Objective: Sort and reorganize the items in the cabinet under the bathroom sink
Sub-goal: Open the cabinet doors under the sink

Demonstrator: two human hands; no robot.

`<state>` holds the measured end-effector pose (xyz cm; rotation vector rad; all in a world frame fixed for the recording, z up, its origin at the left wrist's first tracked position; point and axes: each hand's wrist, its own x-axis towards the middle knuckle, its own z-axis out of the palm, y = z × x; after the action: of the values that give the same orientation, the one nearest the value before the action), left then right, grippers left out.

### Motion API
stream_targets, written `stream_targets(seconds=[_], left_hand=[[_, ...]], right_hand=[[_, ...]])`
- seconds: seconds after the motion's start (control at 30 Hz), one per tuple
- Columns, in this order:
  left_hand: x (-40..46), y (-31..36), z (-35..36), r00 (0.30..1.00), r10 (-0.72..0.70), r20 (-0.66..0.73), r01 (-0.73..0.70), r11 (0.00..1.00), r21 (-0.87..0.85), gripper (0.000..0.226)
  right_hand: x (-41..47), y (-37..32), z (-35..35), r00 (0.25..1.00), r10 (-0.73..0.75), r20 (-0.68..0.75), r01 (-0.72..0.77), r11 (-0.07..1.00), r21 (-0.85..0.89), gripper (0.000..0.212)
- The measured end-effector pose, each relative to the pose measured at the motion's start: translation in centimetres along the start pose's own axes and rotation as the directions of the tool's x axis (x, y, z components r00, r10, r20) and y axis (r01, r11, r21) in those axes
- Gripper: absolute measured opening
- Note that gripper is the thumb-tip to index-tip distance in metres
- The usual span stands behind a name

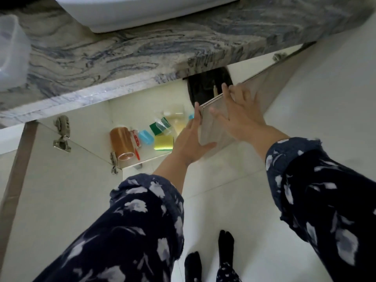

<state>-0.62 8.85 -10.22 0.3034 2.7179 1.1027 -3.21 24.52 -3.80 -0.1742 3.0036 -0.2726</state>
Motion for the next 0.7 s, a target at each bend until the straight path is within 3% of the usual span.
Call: stream_targets(seconds=[0.33, 0.53, 0.7], left_hand=[[-5.0, 3.4, 4.8, 0.999, 0.037, 0.036, -0.036, 0.999, -0.017, 0.124], [-7.0, 5.4, 6.9, 0.998, 0.027, 0.052, -0.028, 0.999, 0.020, 0.123], [-8.3, 8.5, 9.9, 0.994, 0.085, 0.066, -0.089, 0.994, 0.056, 0.109]], right_hand=[[-5.0, 1.7, 0.4, 0.990, 0.122, -0.068, -0.126, 0.990, -0.059, 0.094], [-6.4, 4.2, -0.2, 0.985, 0.172, 0.003, -0.172, 0.984, -0.039, 0.087], [-10.0, 8.3, -1.5, 0.989, 0.115, 0.094, -0.104, 0.989, -0.108, 0.081]])
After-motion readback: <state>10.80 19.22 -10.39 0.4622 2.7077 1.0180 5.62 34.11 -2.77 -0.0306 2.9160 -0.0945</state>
